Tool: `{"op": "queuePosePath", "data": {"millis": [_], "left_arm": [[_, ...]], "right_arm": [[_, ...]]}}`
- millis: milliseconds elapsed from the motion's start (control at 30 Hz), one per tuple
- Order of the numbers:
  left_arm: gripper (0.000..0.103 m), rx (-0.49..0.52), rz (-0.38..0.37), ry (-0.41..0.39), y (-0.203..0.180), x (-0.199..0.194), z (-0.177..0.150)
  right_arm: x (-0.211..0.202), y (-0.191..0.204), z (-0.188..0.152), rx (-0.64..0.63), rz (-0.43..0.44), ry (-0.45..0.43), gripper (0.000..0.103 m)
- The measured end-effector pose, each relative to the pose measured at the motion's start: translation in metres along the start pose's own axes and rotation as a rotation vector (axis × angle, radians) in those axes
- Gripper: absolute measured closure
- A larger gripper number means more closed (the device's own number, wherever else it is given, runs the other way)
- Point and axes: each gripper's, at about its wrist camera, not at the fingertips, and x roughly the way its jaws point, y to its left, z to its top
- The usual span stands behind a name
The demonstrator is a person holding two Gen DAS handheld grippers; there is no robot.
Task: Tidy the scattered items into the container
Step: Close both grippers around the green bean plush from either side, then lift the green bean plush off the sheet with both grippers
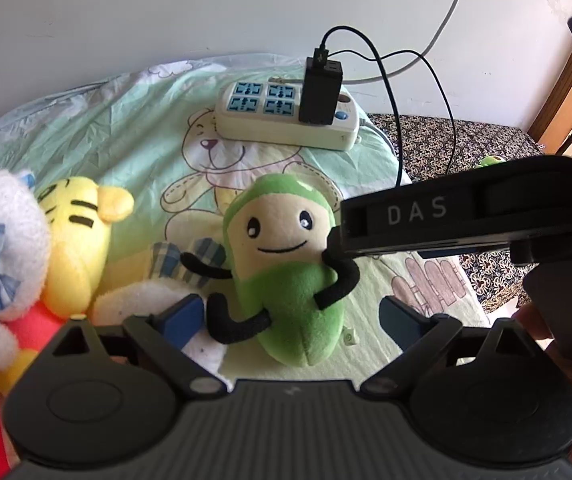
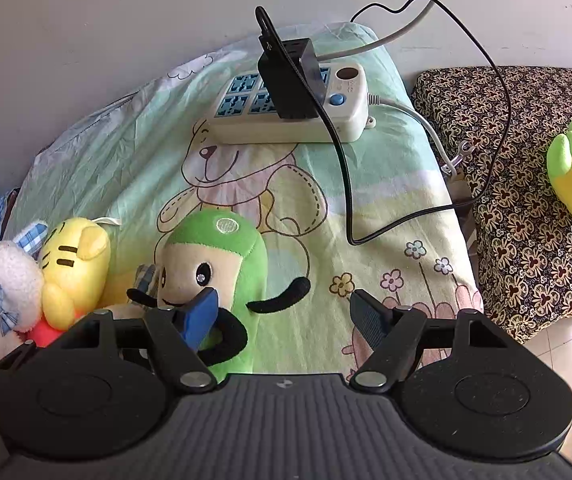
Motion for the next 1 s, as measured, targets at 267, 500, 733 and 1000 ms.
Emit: {"op": "queuePosePath", "data": {"millis": [267,500,733,1000], "left_arm": [[0.013,-0.012,0.045,0.006,0.012,0.022,0.009],[0.033,-0.016,0.053,0.034,0.011,0.035,0.01],[0.044,0.009,0.035,0.012,0.002,0.025,0.009],[0.049,0.058,0.022,-0.02,-0.014,0.007,0.003]], "right_arm": [[0.03,-0.002,0.012,0.044,0.139,0.059,0.016],[0.043,-0.001,0.006,0.102,0.266,0.109,0.025],[0.022,-0.007,0.003,0.085,0.306,0.076,0.059],[0.008,-0.02,-0.011,0.052,0.249,0.038,0.037]]}}
